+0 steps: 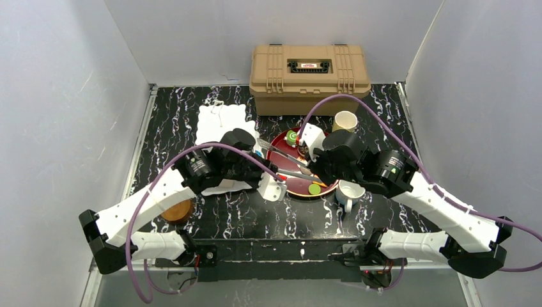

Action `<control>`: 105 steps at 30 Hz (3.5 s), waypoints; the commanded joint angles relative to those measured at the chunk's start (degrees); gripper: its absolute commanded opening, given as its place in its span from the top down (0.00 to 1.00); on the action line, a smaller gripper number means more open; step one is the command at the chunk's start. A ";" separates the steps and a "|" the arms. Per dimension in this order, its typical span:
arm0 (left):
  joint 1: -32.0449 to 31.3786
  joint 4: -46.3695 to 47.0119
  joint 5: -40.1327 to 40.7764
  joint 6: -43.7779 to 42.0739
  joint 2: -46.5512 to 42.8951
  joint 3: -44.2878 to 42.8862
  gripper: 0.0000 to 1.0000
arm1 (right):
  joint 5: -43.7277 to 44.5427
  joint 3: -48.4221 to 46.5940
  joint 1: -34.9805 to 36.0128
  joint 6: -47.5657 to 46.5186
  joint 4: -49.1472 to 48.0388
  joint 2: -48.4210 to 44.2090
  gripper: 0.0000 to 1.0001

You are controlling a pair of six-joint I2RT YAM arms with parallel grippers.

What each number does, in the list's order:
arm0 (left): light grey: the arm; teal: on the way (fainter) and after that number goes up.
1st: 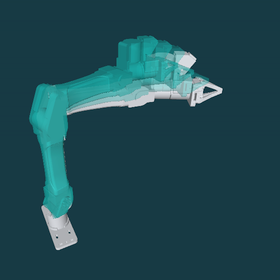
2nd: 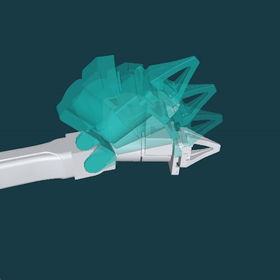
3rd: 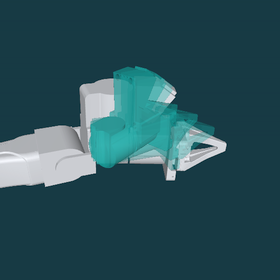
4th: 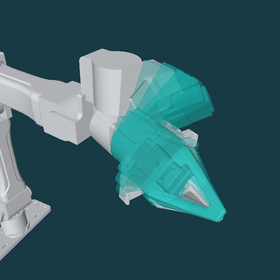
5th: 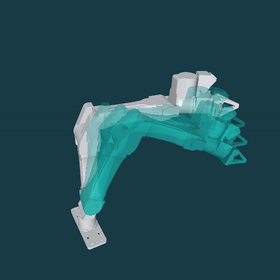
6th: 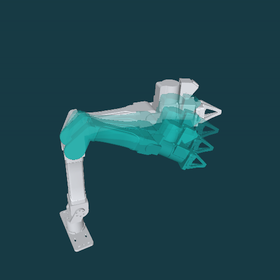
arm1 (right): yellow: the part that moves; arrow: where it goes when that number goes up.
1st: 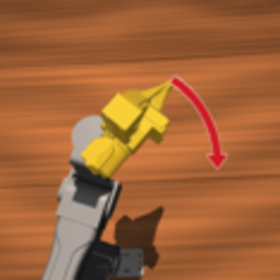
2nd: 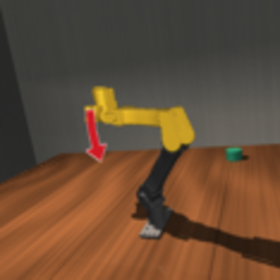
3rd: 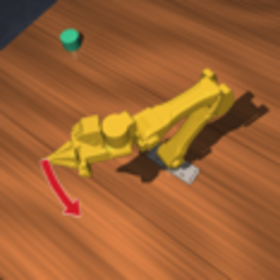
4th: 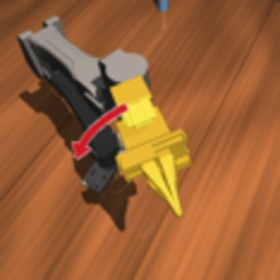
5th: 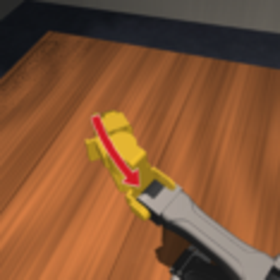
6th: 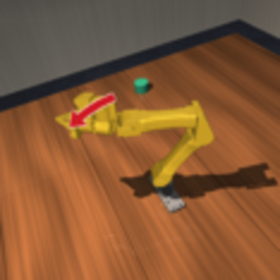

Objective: Serve the afternoon tea
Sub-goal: Pick up the clamp from the desert table.

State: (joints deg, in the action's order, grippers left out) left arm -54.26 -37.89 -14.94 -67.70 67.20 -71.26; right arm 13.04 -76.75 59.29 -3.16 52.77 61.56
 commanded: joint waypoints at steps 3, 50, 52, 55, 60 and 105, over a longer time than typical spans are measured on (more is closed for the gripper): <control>-0.32 -9.72 -3.88 3.07 1.17 -3.85 0.84 | -0.18 -5.60 0.22 -2.08 -2.34 -1.59 0.96; 15.96 28.27 -30.41 83.62 -7.56 -1.06 1.00 | 5.18 -3.10 0.22 10.33 -32.92 -10.17 0.02; 15.95 28.66 -30.49 84.30 -7.65 -1.36 1.00 | 1.04 -1.44 0.22 11.82 -34.19 -10.39 0.02; 16.05 29.34 -30.83 84.79 -7.78 -1.40 1.00 | -3.54 0.36 0.22 13.81 -36.78 -9.78 0.02; 16.30 30.27 -34.06 86.16 -7.80 -2.08 1.00 | -6.84 3.21 0.21 14.78 -42.87 -8.71 0.02; 23.94 19.91 -26.87 74.85 -10.93 -5.30 0.30 | -22.42 6.11 -16.12 17.38 -52.05 -0.63 0.88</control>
State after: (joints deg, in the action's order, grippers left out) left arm -30.41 -14.68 -50.02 14.31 60.12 -75.59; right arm -22.65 -71.22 44.14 21.37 -3.88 63.59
